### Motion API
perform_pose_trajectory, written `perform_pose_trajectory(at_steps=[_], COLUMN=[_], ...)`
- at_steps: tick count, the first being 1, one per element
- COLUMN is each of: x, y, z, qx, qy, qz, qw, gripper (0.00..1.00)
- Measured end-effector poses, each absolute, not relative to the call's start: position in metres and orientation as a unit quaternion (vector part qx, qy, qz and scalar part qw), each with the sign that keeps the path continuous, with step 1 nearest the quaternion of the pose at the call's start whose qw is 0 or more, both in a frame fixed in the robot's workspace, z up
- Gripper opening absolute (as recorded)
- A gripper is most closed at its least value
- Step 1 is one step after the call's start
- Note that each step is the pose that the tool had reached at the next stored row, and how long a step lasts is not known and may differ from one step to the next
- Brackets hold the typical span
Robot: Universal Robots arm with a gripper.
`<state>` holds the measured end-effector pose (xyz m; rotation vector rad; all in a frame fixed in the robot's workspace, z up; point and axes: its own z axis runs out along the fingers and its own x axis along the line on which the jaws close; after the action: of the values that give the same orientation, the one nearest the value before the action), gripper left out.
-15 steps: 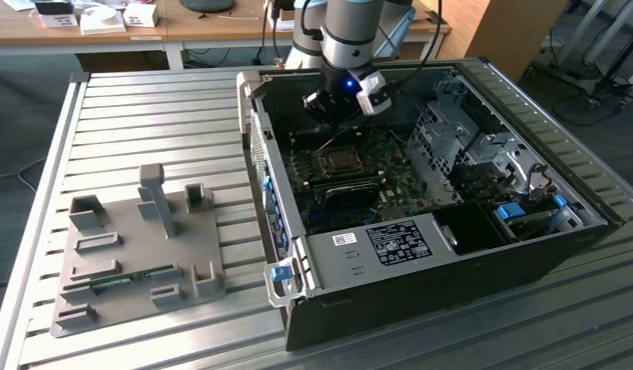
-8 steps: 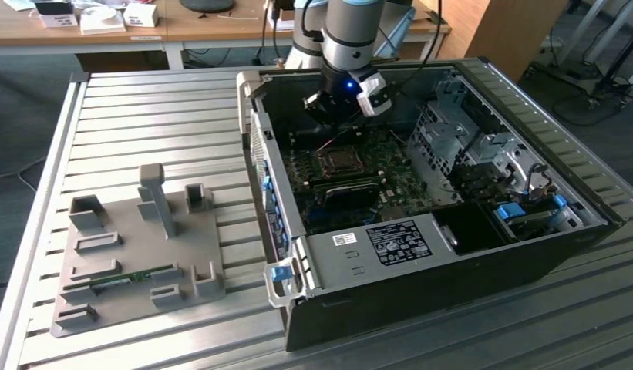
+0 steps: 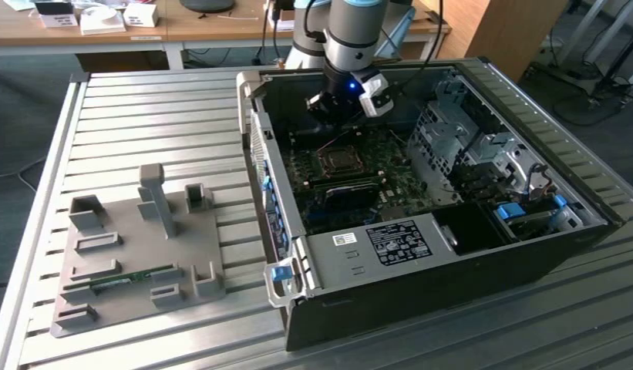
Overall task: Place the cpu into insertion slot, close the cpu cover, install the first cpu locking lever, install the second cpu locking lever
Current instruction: 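Install the first cpu locking lever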
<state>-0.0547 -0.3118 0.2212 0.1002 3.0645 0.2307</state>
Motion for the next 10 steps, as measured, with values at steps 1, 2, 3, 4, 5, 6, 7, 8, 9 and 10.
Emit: perform_pose_trajectory(at_steps=[1,2,3,4,5,6,7,8,9,10], x=[-0.055,-0.055,-0.055,-0.054,-0.054,-0.054,-0.054,-0.053,-0.053,-0.053], y=[-0.312,-0.312,-0.312,-0.312,-0.312,-0.312,-0.312,-0.312,-0.312,-0.312], z=[0.22,0.218,0.217,0.215,0.213,0.212,0.211,0.21,0.209,0.209], qx=[0.033,0.033,0.032,0.033,0.032,0.032,0.032,0.032,0.032,0.033], qy=[0.996,0.996,0.996,0.996,0.996,0.996,0.996,0.996,0.996,0.996], qz=[0.075,0.075,0.075,0.075,0.075,0.075,0.075,0.075,0.075,0.075], qw=[0.033,0.033,0.033,0.033,0.033,0.033,0.033,0.033,0.033,0.033], gripper=[0.11,0.11,0.11,0.11,0.11,0.11,0.11,0.11,0.11,0.11])
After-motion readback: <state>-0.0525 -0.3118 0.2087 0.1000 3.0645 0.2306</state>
